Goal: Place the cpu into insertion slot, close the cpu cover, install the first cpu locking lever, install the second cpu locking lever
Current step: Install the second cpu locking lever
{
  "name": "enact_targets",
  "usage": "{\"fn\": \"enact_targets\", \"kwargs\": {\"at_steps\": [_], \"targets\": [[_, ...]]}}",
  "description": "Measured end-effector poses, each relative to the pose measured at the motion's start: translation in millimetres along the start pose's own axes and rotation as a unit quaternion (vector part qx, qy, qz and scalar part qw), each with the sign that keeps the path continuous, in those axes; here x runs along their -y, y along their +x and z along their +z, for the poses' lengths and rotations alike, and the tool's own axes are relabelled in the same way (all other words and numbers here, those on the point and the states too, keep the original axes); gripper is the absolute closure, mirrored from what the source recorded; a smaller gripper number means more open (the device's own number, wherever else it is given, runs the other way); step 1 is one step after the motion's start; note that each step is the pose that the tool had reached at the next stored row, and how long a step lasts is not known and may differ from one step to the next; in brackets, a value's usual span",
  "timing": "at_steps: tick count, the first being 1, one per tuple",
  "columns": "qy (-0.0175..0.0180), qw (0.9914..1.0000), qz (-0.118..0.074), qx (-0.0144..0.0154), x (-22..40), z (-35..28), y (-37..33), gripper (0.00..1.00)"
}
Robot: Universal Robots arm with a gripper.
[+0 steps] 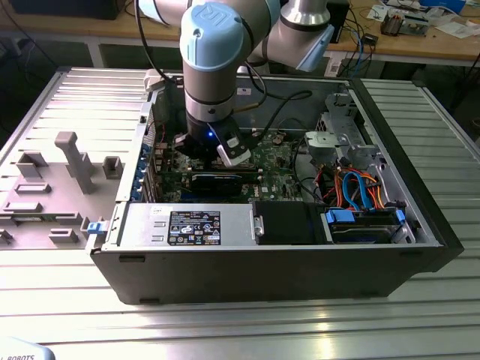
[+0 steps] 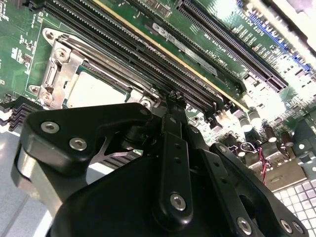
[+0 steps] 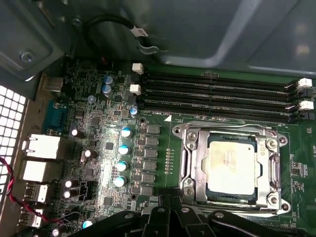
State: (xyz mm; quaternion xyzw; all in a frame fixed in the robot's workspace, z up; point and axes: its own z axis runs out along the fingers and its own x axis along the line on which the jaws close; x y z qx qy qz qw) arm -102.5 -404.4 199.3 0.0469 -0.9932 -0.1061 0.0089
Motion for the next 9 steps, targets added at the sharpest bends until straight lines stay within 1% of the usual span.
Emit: {"fn": "enact_targets", "kwargs": {"at_steps": [1,2,3,4,7,9], "targets": [[0.0006,1.0,0.0,0.0,0.0,0.0,0.0,0.89],[0.0031,1.0,0.0,-0.0002,0.0,0.0,0.0,0.89],[0.0048,0.99999,0.0,-0.0005,0.0,-0.1,0.1,0.89],[0.0056,0.99998,0.0,-0.0005,0.0,-0.1,0.0,0.89],[0.0062,0.99998,0.0,-0.0005,-0.2,-0.7,0.3,0.89],[0.006,0.99998,0.0,-0.0005,-0.7,-3.0,0.4,0.89]]}}
